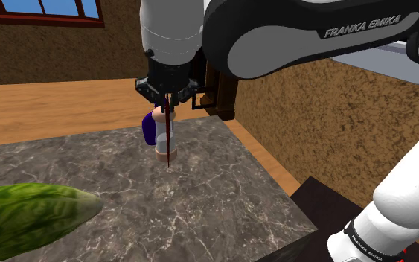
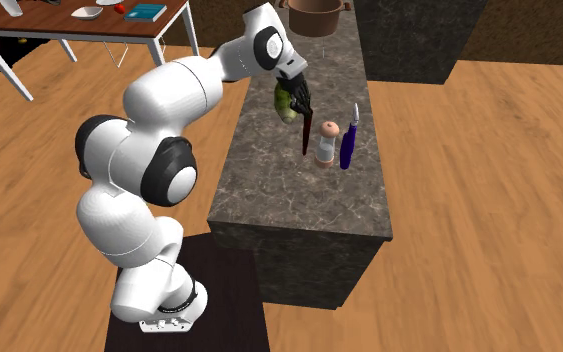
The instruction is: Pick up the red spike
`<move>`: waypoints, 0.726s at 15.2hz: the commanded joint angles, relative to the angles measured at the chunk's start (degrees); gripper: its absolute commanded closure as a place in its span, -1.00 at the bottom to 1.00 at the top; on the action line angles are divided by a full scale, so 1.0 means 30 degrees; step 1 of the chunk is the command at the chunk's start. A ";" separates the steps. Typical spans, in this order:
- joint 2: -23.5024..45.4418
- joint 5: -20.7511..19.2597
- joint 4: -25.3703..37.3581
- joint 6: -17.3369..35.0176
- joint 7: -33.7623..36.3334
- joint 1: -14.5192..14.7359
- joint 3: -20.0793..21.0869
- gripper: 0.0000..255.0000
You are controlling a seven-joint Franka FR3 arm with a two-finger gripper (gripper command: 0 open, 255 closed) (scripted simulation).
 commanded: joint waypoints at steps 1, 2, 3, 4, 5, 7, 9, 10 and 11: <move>0.0109 -0.0042 0.0556 -0.0529 -0.0111 0.0144 0.0035 1.00; 0.0161 -0.0062 0.0836 -0.0781 -0.0188 0.0203 0.0045 1.00; 0.0222 -0.0094 0.1122 -0.1039 -0.0261 0.0272 0.0052 1.00; 0.0295 -0.0138 0.1416 -0.1304 -0.0328 0.0344 0.0064 1.00; 0.0378 -0.0194 0.1716 -0.1574 -0.0390 0.0426 0.0075 1.00; 0.0568 -0.0335 0.2340 -0.2129 -0.0503 0.0634 0.0075 1.00; 0.0797 -0.0522 0.2996 -0.2707 -0.0602 0.0883 0.0071 1.00; 0.0924 -0.0631 0.3336 -0.3005 -0.0647 0.1027 0.0062 1.00; 0.1060 -0.0752 0.3684 -0.3308 -0.0689 0.1181 0.0054 1.00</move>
